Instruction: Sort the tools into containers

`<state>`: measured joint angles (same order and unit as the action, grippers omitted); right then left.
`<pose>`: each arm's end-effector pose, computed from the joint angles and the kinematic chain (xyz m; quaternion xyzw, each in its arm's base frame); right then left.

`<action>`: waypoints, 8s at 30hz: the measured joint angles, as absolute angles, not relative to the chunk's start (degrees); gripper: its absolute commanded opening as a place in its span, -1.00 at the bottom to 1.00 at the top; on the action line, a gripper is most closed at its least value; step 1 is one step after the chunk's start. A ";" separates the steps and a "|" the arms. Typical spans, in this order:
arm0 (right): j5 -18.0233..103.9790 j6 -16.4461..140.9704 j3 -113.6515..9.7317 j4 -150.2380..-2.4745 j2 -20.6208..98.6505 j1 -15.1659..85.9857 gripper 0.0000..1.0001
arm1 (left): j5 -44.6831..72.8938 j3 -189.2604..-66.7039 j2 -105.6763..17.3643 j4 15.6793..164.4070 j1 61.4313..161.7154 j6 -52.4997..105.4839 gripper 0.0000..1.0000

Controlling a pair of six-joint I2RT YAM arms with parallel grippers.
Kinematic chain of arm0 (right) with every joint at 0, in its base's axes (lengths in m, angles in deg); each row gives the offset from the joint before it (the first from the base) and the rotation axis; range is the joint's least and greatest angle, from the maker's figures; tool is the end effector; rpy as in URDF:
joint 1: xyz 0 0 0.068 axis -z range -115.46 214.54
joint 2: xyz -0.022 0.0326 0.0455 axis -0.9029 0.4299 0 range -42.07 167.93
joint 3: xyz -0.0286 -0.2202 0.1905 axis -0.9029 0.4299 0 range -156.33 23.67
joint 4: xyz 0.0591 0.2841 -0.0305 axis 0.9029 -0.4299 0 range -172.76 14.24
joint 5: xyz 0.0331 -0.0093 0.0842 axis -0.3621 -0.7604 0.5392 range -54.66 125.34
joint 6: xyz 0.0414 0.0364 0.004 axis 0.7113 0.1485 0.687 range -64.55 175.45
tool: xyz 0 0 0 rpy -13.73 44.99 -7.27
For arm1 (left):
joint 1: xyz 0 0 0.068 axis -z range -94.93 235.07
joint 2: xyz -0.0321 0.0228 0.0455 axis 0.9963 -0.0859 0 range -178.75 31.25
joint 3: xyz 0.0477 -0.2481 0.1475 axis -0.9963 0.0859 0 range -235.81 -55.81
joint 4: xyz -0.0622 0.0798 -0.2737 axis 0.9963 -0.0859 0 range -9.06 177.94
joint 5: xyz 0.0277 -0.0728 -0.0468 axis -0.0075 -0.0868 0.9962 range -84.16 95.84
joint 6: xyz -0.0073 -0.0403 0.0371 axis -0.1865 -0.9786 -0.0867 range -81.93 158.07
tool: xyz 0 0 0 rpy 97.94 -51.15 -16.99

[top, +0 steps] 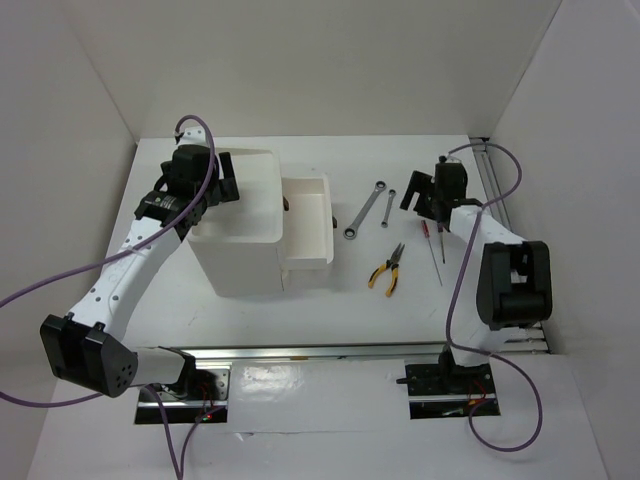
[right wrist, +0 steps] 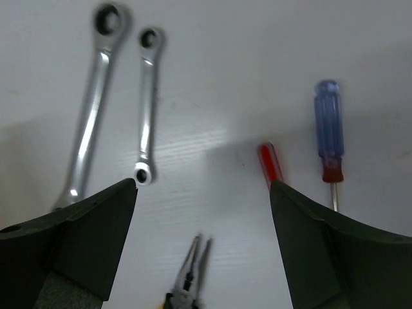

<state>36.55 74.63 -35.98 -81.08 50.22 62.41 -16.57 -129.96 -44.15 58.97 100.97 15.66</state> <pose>0.3848 0.0150 0.2300 0.1286 0.8893 0.0905 0.4294 0.3123 -0.0740 0.3879 -0.1450 0.8436 -0.0012 0.5170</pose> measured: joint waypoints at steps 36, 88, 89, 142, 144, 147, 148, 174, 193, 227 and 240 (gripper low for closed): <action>29.32 71.65 -40.68 -91.71 62.97 62.56 -1.00 | -16.46 -129.96 -44.15 58.97 100.97 15.64 1.00; 25.97 70.80 -38.80 -92.36 55.32 72.94 0.88 | -16.59 -129.96 -44.23 58.99 100.97 15.57 1.00; 26.87 70.80 -38.80 -92.01 56.08 72.70 0.86 | -16.59 -129.96 -44.23 59.01 100.97 15.57 1.00; 32.70 84.46 -58.10 -81.24 59.45 26.23 0.66 | -16.42 -129.90 -43.99 58.99 100.97 15.57 1.00; 31.96 83.65 -59.52 -81.41 59.45 26.19 0.69 | -16.42 -129.90 -43.99 58.99 100.97 15.57 1.00; 29.99 82.36 -60.90 -81.39 58.77 26.65 0.53 | -16.42 -129.90 -43.99 59.01 100.97 15.57 1.00; 28.97 81.23 -60.90 -81.85 58.07 26.82 0.33 | -16.42 -129.90 -43.99 59.01 100.97 15.57 1.00; 22.76 79.39 -53.58 -86.26 60.69 25.03 -1.00 | -16.37 -129.61 -43.86 59.25 100.95 15.59 1.00; 28.81 95.72 -42.91 -72.47 60.65 21.10 -0.51 | -16.26 -129.57 -43.75 59.25 100.91 15.59 1.00; 73.20 107.11 -33.93 -18.97 86.14 36.55 0.02 | -15.98 -129.39 -43.60 59.41 100.89 15.77 1.00; 73.84 111.87 -37.19 -12.87 90.16 35.85 0.02 | -15.94 -129.39 -43.60 59.41 100.87 15.83 1.00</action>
<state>73.84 111.87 -37.19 -12.87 90.16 35.85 -15.94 -129.39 -43.60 59.41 100.87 15.83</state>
